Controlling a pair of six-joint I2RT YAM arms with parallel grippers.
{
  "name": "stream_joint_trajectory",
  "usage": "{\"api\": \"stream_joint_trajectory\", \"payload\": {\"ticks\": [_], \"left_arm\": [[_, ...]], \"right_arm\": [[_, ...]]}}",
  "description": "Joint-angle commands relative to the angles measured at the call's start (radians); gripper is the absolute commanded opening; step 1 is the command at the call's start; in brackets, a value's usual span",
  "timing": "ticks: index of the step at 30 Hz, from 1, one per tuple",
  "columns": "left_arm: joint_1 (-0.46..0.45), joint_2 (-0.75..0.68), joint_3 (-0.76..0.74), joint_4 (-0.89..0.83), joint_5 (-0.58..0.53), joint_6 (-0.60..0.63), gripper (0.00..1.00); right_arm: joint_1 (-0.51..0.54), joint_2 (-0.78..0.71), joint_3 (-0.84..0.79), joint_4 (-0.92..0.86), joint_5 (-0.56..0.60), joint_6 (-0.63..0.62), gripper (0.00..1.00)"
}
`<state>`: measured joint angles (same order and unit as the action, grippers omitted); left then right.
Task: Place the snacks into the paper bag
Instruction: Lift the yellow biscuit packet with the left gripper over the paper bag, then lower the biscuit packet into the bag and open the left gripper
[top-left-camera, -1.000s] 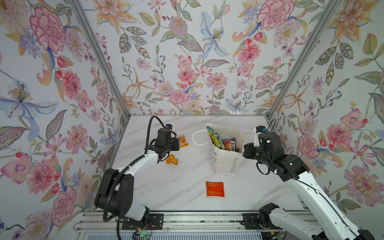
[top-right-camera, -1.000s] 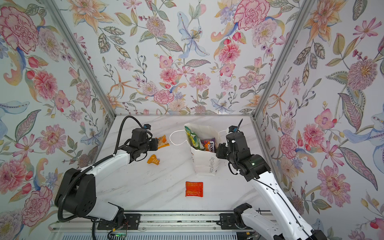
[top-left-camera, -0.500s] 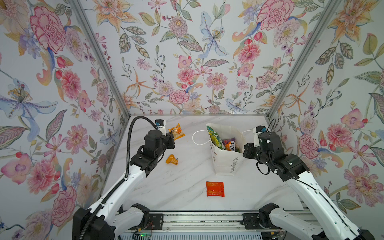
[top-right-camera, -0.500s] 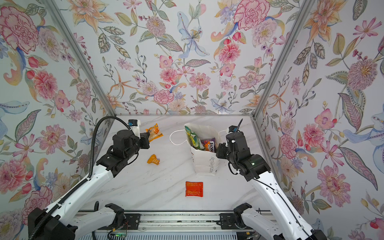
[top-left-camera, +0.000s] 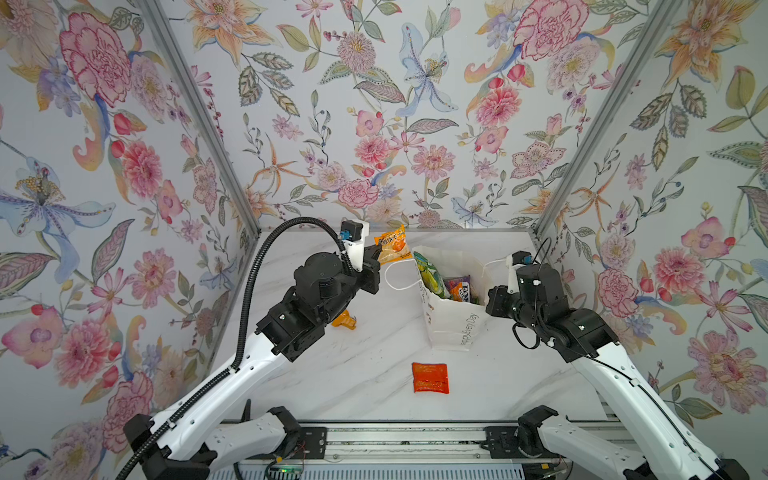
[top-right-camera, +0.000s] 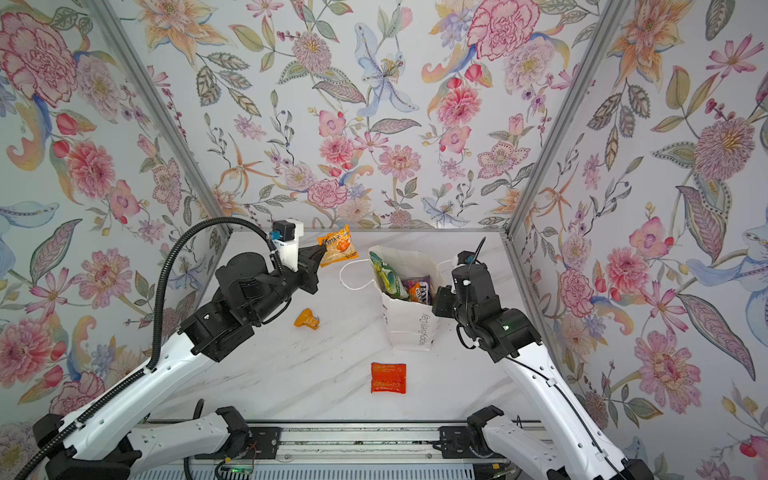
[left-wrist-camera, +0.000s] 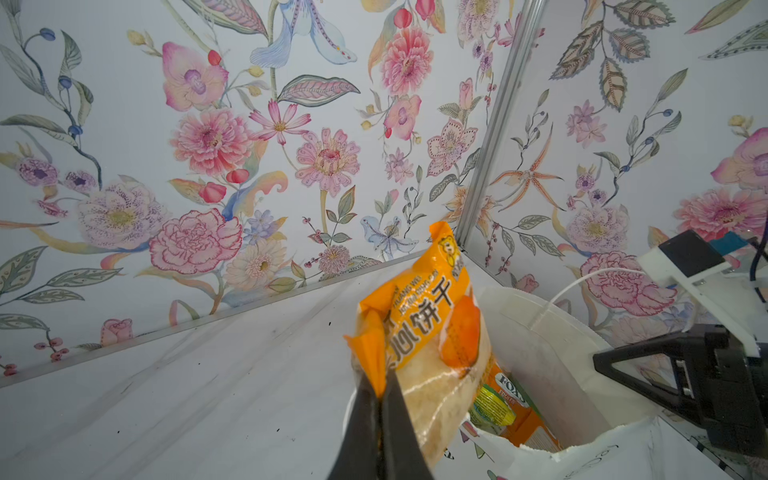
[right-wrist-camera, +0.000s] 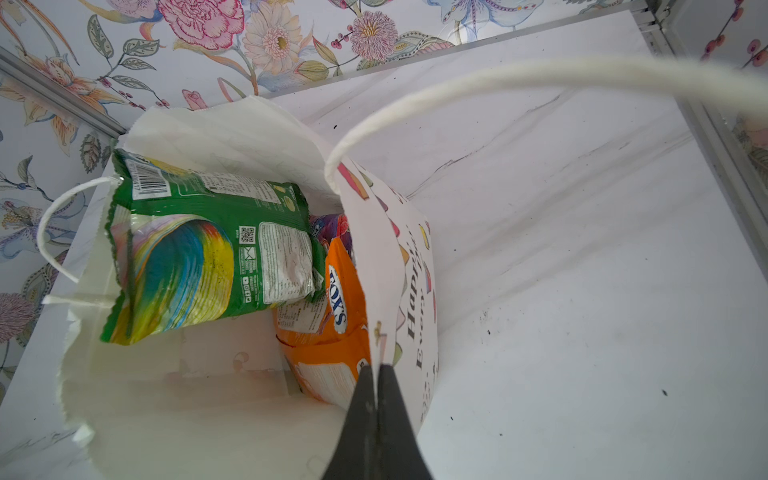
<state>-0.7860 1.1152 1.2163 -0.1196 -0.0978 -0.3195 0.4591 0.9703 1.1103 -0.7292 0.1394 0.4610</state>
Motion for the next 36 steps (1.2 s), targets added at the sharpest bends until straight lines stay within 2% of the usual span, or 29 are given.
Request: {"api": "stream_joint_trajectory", "payload": {"ticks": [1, 7, 14, 17, 27, 32, 36], "left_arm": [[-0.054, 0.047, 0.055, -0.020, -0.041, 0.073, 0.00], [-0.144, 0.175, 0.169, -0.065, -0.058, 0.113, 0.00], [-0.248, 0.424, 0.417, -0.260, -0.194, 0.179, 0.00], [-0.274, 0.519, 0.498, -0.322, -0.216, 0.210, 0.00], [-0.283, 0.673, 0.637, -0.396, -0.253, 0.246, 0.00], [-0.280, 0.784, 0.761, -0.510, -0.349, 0.249, 0.00], [-0.282, 0.832, 0.818, -0.535, -0.344, 0.258, 0.00]], "right_arm": [[0.009, -0.007, 0.025, 0.026, 0.010, -0.006, 0.00], [0.010, -0.012, 0.017, 0.027, 0.006, -0.005, 0.00], [0.011, -0.020, 0.002, 0.033, 0.000, 0.003, 0.00], [0.011, -0.024, 0.002, 0.034, 0.000, 0.003, 0.00], [0.010, -0.044, -0.011, 0.033, 0.002, -0.002, 0.00], [0.011, -0.049, -0.018, 0.032, 0.002, 0.002, 0.00], [0.011, -0.050, -0.024, 0.033, 0.000, 0.003, 0.00]]}}
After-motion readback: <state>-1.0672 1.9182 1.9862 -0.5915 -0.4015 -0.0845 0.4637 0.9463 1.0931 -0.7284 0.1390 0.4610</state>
